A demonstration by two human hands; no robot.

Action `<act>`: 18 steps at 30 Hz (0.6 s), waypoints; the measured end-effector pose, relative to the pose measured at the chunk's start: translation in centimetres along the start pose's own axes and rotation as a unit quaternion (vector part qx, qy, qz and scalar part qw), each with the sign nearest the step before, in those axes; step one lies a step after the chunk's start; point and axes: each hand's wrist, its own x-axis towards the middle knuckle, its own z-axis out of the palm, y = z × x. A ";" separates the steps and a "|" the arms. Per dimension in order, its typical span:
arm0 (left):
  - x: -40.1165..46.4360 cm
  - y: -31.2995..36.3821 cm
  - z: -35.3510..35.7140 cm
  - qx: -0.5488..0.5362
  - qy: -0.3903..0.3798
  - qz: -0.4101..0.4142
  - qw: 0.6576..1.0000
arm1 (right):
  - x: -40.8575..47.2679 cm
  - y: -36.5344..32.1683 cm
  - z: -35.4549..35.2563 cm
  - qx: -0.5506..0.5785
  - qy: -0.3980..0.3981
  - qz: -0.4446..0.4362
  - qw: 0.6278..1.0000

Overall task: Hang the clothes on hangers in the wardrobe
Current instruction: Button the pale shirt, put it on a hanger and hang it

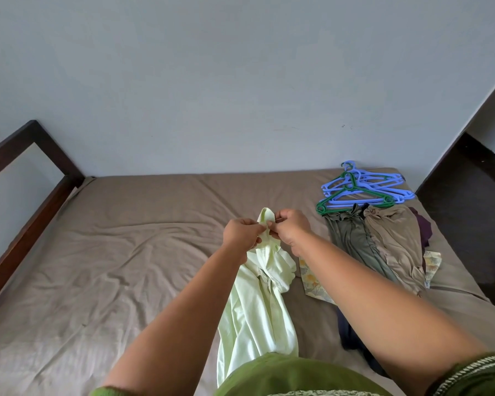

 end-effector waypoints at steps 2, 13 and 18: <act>0.0 -0.1 0.2 0.024 0.027 0.021 0.999 | 0.0 0.2 0.0 0.006 -0.008 0.002 1.000; 0.0 -1.0 0.9 0.038 0.096 0.038 0.994 | -0.5 -1.2 -0.5 0.041 -0.077 0.009 0.996; 0.3 -0.6 0.4 0.053 0.069 0.031 0.996 | -0.1 -1.7 -0.7 0.027 -0.075 0.001 0.997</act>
